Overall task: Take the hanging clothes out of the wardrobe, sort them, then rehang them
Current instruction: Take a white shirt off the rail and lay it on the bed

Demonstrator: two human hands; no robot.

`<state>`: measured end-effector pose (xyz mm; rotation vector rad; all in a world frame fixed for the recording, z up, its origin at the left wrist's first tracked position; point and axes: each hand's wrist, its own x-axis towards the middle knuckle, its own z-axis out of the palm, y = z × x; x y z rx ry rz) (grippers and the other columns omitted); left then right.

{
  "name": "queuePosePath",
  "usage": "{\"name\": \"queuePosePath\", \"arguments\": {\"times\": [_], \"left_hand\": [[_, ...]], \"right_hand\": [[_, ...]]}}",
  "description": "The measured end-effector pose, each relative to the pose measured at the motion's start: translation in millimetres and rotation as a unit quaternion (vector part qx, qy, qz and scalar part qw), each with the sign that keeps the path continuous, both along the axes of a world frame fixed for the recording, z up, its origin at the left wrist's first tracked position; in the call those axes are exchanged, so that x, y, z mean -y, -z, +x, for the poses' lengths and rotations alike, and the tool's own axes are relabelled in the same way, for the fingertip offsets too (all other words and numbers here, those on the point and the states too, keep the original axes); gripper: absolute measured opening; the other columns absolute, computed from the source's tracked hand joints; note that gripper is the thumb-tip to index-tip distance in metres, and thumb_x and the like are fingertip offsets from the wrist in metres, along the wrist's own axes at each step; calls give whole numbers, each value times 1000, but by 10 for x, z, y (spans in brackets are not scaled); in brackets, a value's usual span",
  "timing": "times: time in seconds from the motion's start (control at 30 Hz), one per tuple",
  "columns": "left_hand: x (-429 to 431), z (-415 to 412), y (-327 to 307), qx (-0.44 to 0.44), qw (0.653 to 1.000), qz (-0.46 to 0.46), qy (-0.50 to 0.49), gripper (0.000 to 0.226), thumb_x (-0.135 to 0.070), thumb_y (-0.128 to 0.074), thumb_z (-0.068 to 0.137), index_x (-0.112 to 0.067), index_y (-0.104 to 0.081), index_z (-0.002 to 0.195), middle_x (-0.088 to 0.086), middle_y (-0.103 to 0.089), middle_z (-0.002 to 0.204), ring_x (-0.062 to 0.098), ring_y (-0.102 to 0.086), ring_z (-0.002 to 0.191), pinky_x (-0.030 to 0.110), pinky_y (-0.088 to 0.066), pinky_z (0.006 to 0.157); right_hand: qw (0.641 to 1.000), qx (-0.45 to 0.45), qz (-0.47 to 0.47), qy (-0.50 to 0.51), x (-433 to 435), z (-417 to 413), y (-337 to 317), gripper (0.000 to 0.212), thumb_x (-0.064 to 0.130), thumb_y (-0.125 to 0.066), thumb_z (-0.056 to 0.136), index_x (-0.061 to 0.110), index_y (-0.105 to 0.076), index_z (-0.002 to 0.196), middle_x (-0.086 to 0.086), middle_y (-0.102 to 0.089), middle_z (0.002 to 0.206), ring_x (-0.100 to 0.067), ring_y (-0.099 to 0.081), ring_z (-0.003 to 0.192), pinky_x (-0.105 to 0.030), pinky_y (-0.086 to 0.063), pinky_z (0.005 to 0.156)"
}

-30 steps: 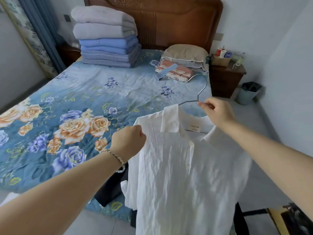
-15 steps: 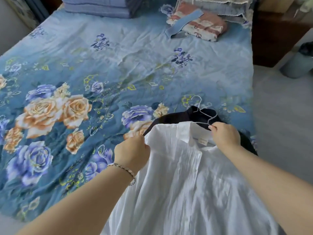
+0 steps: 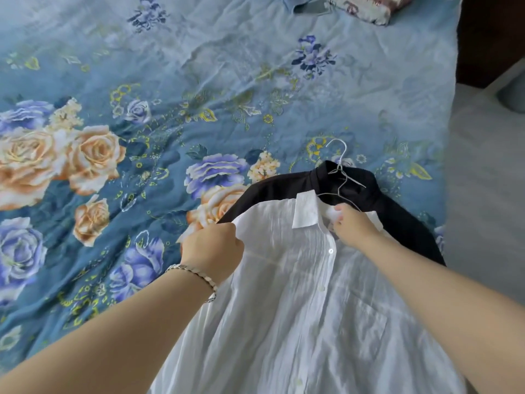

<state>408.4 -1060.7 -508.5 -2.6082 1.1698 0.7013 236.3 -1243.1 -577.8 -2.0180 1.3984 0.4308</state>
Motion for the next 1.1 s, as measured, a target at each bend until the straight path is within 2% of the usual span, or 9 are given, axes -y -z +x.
{"name": "queuePosePath", "arguments": {"times": [0.23, 0.4, 0.47, 0.53, 0.6, 0.7, 0.87, 0.97, 1.1], "left_hand": [[-447, 53, -444, -118, 991, 36, -57, 17, -24, -41, 91, -14, -52, 83, -1, -50, 84, 22, -54, 83, 25, -38, 71], [-1137, 150, -1204, -120, 986, -14, -114, 24, -19, -38, 93, -5, -57, 92, 6, -58, 88, 30, -58, 96, 29, -41, 75], [-1543, 187, -1569, -114, 983, -39, -141, 29, -19, -38, 94, -4, -59, 108, 9, -61, 99, 28, -57, 93, 30, -42, 76], [-2042, 213, -1941, -86, 983, -48, -152, 26, -19, -37, 94, -8, -59, 104, 8, -60, 98, 27, -57, 96, 28, -40, 77], [-2641, 236, -2330, -38, 985, -60, -155, 19, -21, -40, 92, -13, -56, 89, 4, -58, 92, 26, -58, 98, 28, -40, 74], [-3623, 240, -2837, 27, 978, -80, -189, 27, -25, -40, 94, -14, -61, 107, 8, -61, 113, 26, -60, 106, 30, -46, 83], [-5261, 220, -3543, 100, 935, -110, -321, 28, -28, -42, 92, -14, -61, 107, 8, -61, 119, 29, -58, 110, 30, -44, 84], [-6180, 143, -3919, 125, 890, -132, -419, 25, -27, -43, 90, -15, -61, 102, 6, -62, 116, 26, -58, 106, 28, -43, 79], [-7241, -63, -4308, 170, 814, -128, -541, 22, -28, -43, 92, -15, -58, 101, 4, -61, 113, 24, -58, 98, 27, -39, 74]], "right_hand": [[981, -80, 60, -165, -668, 318, -695, 29, 12, -40, 93, 4, -62, 109, -14, -61, 118, -23, -55, 94, -31, -46, 79], [965, -106, 5, -242, -1461, 662, -1419, 28, 14, -40, 92, 11, -58, 113, -10, -58, 123, -27, -56, 103, -26, -38, 75], [958, -103, -9, -269, -1888, 794, -1756, 33, 15, -39, 93, 11, -55, 121, -10, -56, 127, -28, -55, 115, -29, -41, 80], [944, -100, -34, -314, -2382, 916, -2147, 35, 12, -39, 91, 10, -53, 123, -10, -55, 129, -28, -54, 119, -31, -44, 91], [919, -93, -63, -378, -2925, 1057, -2545, 35, 11, -40, 90, 10, -54, 123, -10, -55, 129, -28, -53, 120, -33, -44, 95], [875, -70, -92, -471, -3808, 1310, -3172, 32, 13, -41, 90, 10, -58, 118, -10, -58, 124, -28, -57, 113, -33, -46, 91], [797, 21, -114, -593, -5391, 1876, -4111, 19, 10, -41, 90, 4, -57, 82, -9, -54, 76, -22, -49, 65, -25, -37, 59], [740, 104, -133, -651, -6376, 2120, -4512, 26, 12, -44, 88, 6, -65, 102, -14, -65, 103, -30, -62, 95, -27, -45, 70], [647, 211, -140, -719, -7635, 2212, -4951, 31, 18, -43, 89, 15, -66, 110, -8, -64, 116, -29, -62, 105, -30, -48, 87]]}}
